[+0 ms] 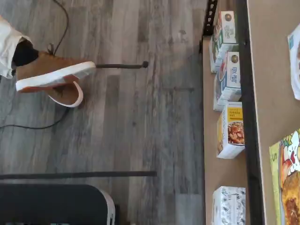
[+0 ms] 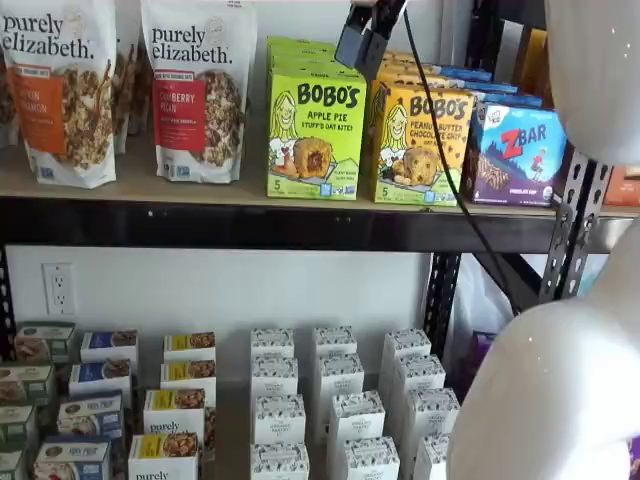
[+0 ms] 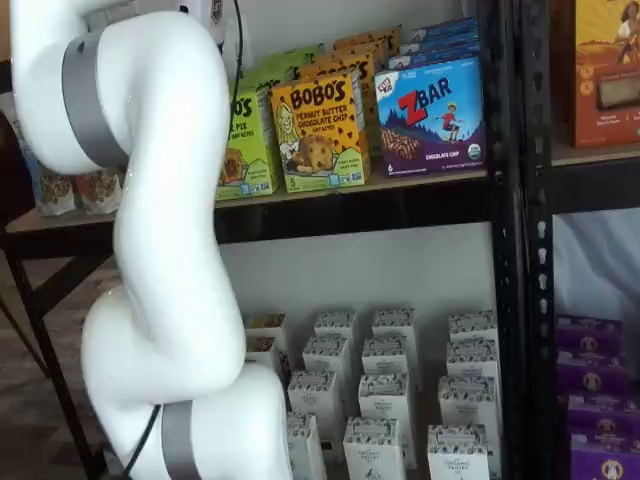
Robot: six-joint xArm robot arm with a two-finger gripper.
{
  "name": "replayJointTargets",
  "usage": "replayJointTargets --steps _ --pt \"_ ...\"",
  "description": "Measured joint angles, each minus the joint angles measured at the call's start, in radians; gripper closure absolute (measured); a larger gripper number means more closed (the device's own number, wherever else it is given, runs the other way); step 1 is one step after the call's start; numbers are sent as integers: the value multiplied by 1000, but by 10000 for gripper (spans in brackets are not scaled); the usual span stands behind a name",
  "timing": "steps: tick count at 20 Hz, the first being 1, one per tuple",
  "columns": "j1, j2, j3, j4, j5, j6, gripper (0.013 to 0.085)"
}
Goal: Pick the green box on the top shelf, the fourth from the left
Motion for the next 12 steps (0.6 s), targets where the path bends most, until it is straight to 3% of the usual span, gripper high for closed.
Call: replayJointTargets --steps 4,12 --pt "19 -16 31 -39 -66 1 130" --pt "19 -30 77 -21 -167 -5 130"
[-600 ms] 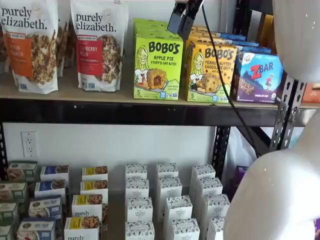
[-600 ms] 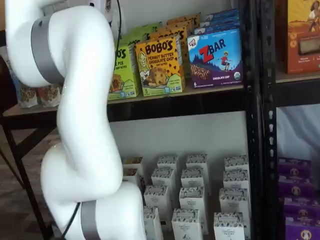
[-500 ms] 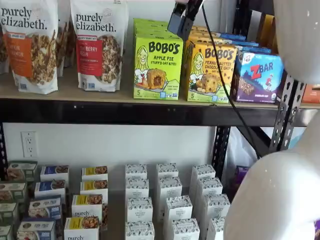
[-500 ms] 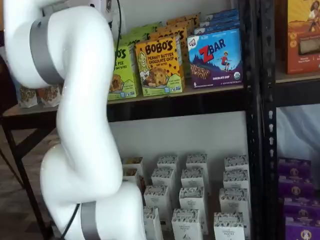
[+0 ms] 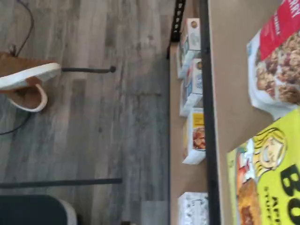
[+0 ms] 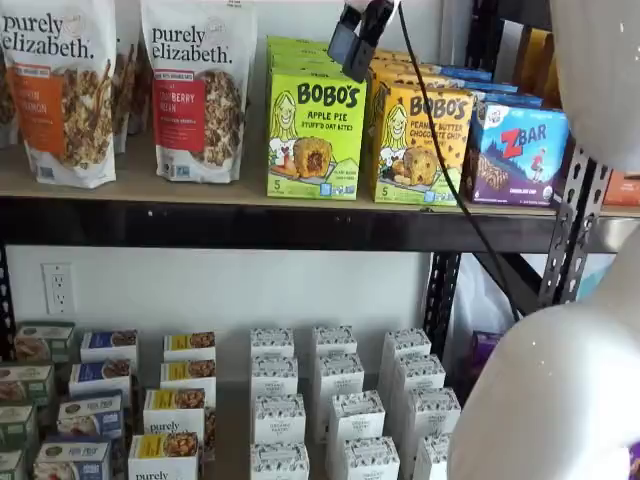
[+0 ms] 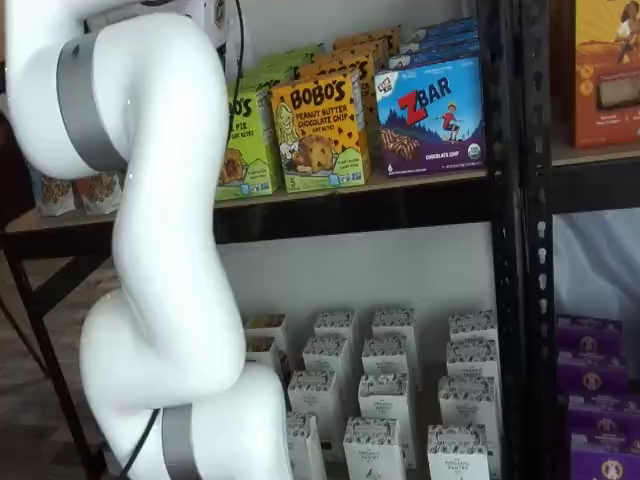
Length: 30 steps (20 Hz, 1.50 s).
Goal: Pick the green box on the top shelf, the fourth from the left
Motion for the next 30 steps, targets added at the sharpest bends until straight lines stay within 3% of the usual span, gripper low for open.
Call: replayJointTargets --steps 10,30 --pt "4 -9 51 -1 -168 -9 130" --pt "20 89 19 -76 -244 -26 130"
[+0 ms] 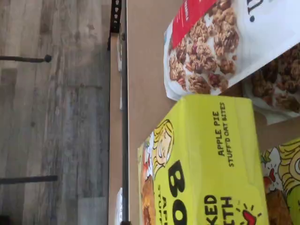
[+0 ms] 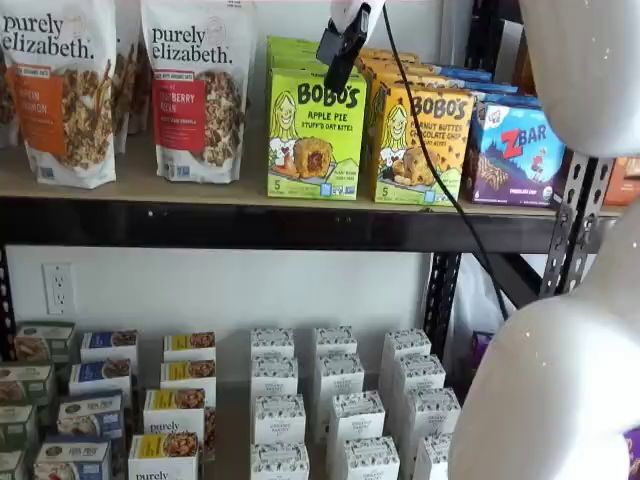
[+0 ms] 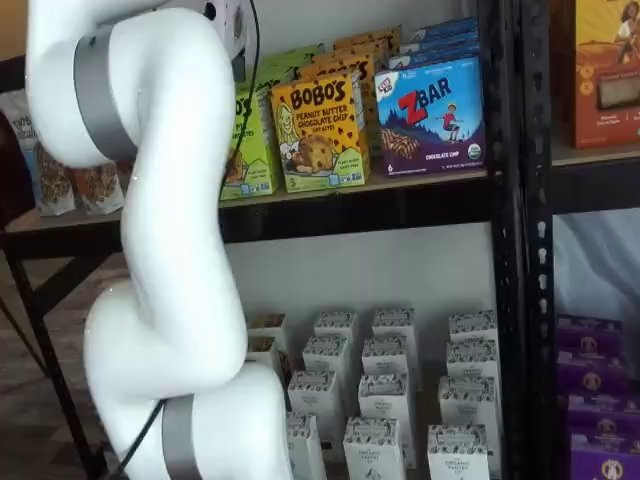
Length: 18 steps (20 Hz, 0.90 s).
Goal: Pick the green box on the top shelf, the fourth from the left
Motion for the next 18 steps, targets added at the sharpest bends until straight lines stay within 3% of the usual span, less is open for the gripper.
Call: replayJointTargets --steps 18 --pt "44 37 -2 -90 22 23 130"
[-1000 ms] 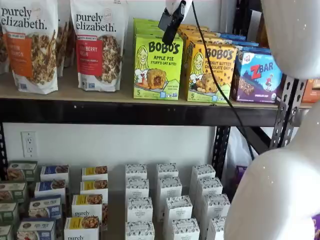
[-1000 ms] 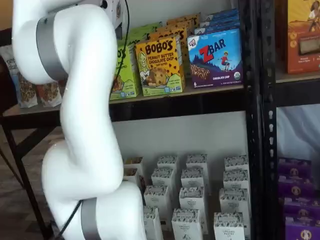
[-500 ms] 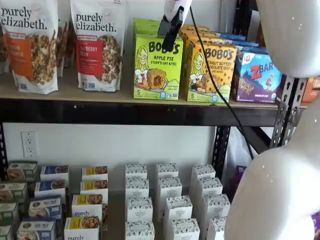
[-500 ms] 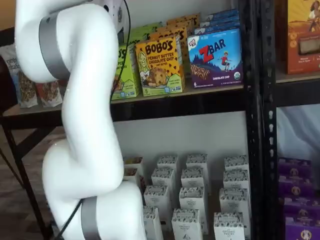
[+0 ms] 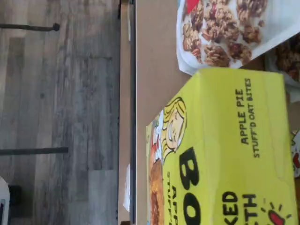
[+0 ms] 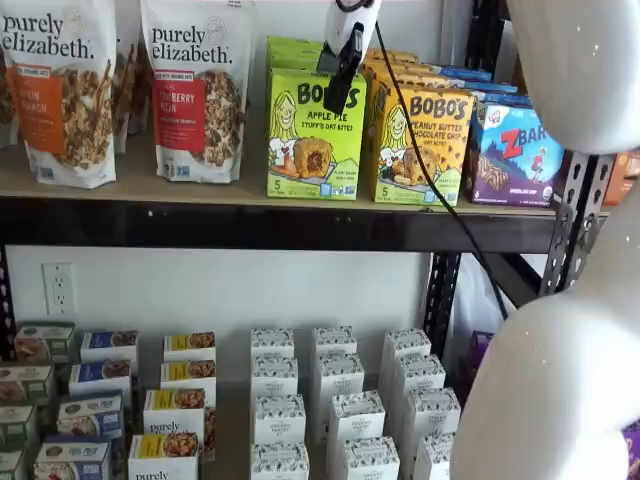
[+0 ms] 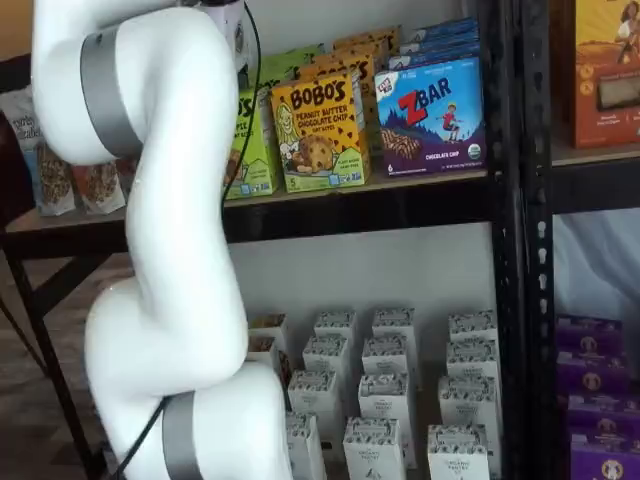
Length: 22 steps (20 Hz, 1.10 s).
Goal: Pick the green box on the top shelf, the fourth from the left
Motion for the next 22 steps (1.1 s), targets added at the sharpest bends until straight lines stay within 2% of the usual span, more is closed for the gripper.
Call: replayJointTargets --steps 9,16,22 --pt "12 11 -10 -20 21 9 130" --pt "15 35 -47 -39 78 11 130" --pt "15 21 -28 -34 55 12 130"
